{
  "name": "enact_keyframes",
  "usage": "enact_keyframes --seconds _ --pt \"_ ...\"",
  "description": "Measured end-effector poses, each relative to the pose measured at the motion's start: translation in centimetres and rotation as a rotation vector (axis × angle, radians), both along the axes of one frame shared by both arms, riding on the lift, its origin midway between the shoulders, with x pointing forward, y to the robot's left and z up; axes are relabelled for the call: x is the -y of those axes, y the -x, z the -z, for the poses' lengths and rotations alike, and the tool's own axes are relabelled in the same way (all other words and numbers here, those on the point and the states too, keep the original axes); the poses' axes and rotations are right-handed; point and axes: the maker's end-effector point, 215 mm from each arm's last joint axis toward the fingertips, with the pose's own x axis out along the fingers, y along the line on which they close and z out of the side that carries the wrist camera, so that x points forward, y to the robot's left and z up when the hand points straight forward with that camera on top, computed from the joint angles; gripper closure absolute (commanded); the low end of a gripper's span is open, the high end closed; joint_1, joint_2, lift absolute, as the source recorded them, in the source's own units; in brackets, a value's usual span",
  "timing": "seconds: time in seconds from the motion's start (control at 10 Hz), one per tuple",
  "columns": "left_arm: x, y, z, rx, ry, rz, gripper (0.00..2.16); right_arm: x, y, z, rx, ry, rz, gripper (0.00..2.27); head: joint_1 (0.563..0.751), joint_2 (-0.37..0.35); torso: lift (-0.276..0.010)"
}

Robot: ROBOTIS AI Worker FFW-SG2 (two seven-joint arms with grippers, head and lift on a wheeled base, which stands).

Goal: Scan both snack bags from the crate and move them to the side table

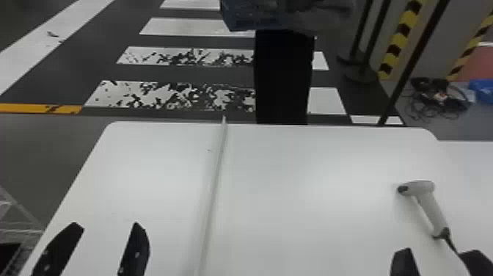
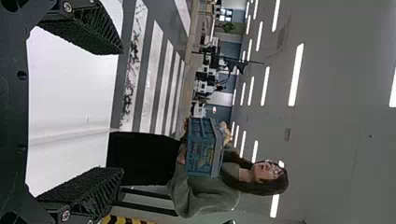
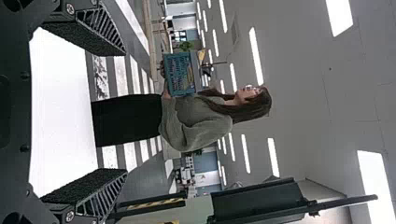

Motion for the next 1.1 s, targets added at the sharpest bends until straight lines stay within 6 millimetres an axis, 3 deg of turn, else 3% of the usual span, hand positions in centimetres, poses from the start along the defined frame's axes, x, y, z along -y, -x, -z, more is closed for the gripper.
enact_keyframes --seconds 1.1 --pt "-0.45 0.08 -0.18 0.017 0.018 -0.008 0.10 0.02 0.01 0.13 -0.002 0.001 0.000 0.10 0.695 0.009 -0.095"
